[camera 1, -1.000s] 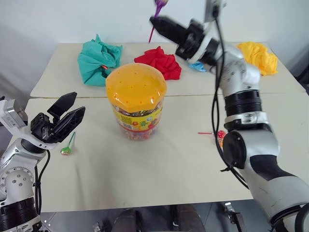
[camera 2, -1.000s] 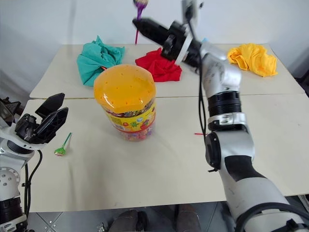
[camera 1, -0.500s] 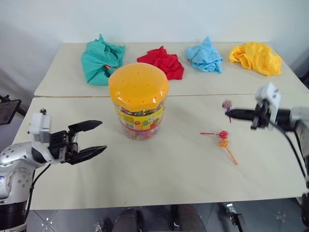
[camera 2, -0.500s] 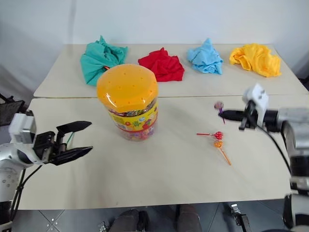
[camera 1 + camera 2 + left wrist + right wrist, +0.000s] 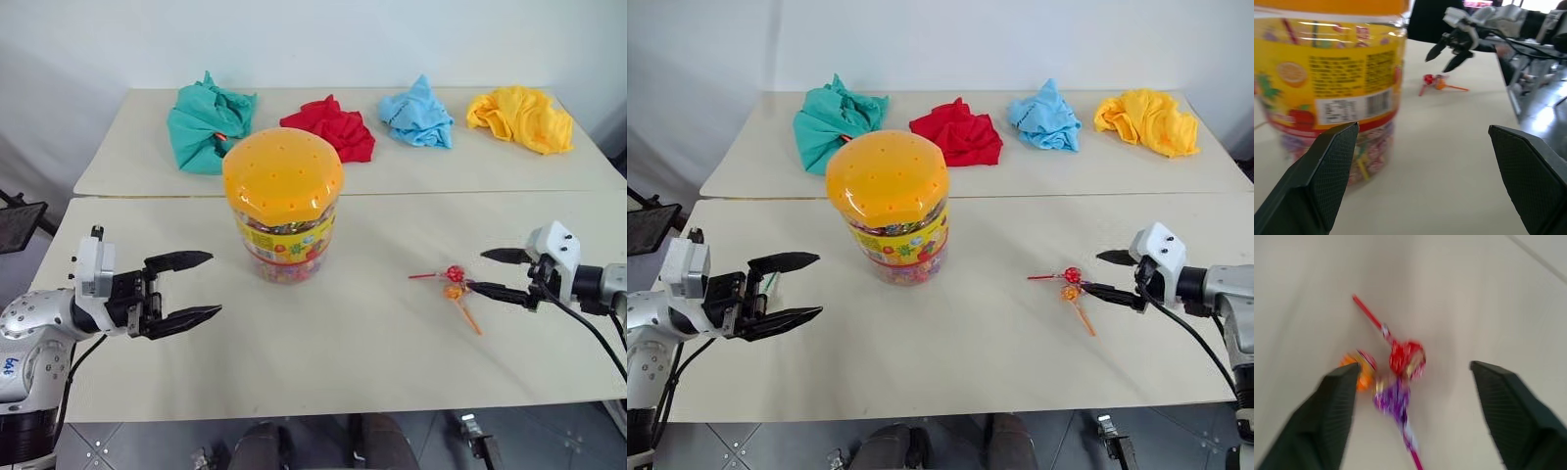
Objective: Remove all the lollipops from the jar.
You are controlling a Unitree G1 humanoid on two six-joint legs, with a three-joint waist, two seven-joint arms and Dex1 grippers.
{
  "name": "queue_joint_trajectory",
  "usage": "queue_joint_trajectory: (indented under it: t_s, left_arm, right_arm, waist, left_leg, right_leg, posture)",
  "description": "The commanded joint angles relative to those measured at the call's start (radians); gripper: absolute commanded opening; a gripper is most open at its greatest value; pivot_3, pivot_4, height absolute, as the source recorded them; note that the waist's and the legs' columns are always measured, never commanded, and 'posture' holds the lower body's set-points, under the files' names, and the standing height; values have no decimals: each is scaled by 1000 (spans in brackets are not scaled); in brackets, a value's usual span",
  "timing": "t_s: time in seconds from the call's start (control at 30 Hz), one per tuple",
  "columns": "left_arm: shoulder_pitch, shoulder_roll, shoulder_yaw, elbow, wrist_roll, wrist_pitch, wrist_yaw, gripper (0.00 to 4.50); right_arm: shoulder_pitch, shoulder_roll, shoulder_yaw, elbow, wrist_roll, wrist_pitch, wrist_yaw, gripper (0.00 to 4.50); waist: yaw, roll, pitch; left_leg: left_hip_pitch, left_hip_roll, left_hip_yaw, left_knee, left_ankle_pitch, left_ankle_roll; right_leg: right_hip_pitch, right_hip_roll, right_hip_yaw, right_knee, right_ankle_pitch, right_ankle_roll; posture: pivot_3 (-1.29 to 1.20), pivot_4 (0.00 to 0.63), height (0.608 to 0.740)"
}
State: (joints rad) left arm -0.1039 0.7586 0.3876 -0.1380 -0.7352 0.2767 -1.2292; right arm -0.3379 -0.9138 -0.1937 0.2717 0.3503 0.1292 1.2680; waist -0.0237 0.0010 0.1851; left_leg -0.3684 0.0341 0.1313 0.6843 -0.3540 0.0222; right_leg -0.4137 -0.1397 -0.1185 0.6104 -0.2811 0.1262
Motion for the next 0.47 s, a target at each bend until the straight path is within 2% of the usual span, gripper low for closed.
queue_joint_trajectory:
  t_s: [0.03,0.2,0.33,0.47]
  left_arm:
    - [26,-4,55,11,37,-42,56,4500]
    - [95,-19,71,40,202,-83,259,4500]
    - [161,-50,41,16,315,-131,365,4500]
    - [172,-104,49,-14,342,-156,453,4500]
  right_arm:
    - [-9,84,-36,-151,146,-18,35,4482]
    - [-15,245,67,-314,199,-37,34,4482]
    - [-27,321,167,-277,100,-153,38,4482]
    - [-61,379,192,-204,42,-235,-12,4482]
  waist:
    - [-1,0,0]
    - [-4,0,0]
    - [3,0,0]
    - [12,0,0]
  left_leg:
    - [0,0,-3,0,0,0]
    - [0,1,-5,0,0,0]
    - [-1,0,-7,0,-1,1]
    - [-1,0,-7,1,-1,2]
  right_leg:
    - [0,0,0,0,0,0]
    - [0,2,-1,1,0,0]
    - [0,-2,-2,1,0,0]
    - [0,-5,-4,1,1,1]
  posture:
    - [0,150,740]
    - [0,150,740]
    - [0,150,740]
    - [0,150,740]
